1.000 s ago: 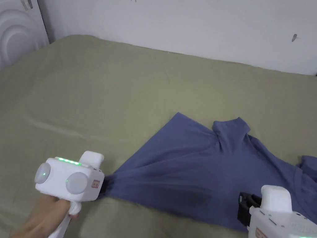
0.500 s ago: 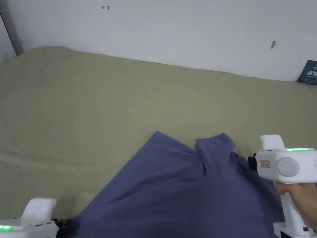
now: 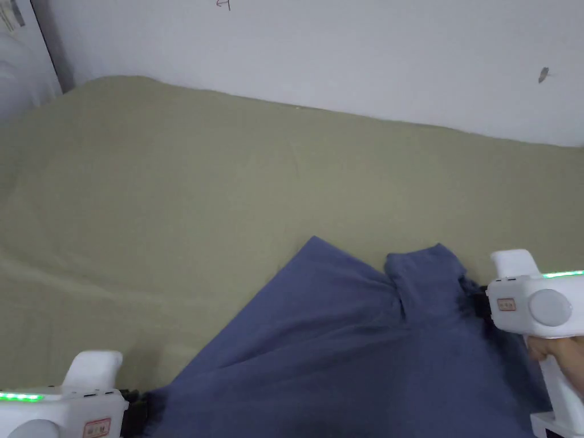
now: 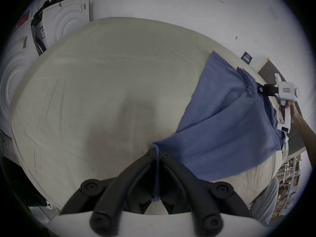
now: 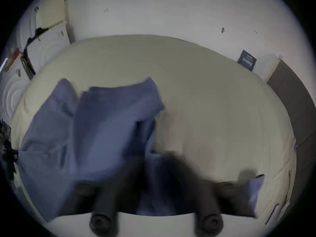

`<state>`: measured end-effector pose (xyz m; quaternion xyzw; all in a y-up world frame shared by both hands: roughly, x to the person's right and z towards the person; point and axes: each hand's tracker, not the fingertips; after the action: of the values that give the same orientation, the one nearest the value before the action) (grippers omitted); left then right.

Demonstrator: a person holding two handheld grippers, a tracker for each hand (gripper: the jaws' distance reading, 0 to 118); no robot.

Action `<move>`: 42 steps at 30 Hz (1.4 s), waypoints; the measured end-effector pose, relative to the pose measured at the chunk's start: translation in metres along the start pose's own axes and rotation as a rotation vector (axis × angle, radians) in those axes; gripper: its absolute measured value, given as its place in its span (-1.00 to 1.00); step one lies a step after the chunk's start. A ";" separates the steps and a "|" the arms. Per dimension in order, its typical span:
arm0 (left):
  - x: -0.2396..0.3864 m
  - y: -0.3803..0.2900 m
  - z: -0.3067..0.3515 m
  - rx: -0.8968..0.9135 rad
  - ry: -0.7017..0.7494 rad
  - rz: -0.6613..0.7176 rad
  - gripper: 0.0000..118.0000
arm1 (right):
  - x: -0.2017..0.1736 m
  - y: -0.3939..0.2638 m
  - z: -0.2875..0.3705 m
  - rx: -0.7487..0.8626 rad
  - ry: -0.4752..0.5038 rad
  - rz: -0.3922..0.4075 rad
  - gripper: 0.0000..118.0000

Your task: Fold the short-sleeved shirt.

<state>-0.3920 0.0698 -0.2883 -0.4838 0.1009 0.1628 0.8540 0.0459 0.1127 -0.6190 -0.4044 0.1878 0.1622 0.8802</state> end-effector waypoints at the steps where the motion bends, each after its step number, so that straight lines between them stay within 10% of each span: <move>1: 0.002 0.001 0.002 -0.001 0.004 -0.006 -0.98 | 0.000 0.000 0.013 0.010 0.004 0.000 -0.94; 22: 0.142 0.171 0.252 0.561 0.047 -0.188 -0.97 | 0.075 0.012 0.394 0.590 -0.232 -0.131 -0.94; 42: 0.224 0.358 0.323 0.735 0.243 -0.203 -0.98 | 0.138 0.191 0.402 0.692 -0.364 -0.203 -0.94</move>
<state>-0.3140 0.5587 -0.4811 -0.1692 0.2043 -0.0278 0.9638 0.1640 0.5608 -0.5650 -0.0654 0.0316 0.0704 0.9949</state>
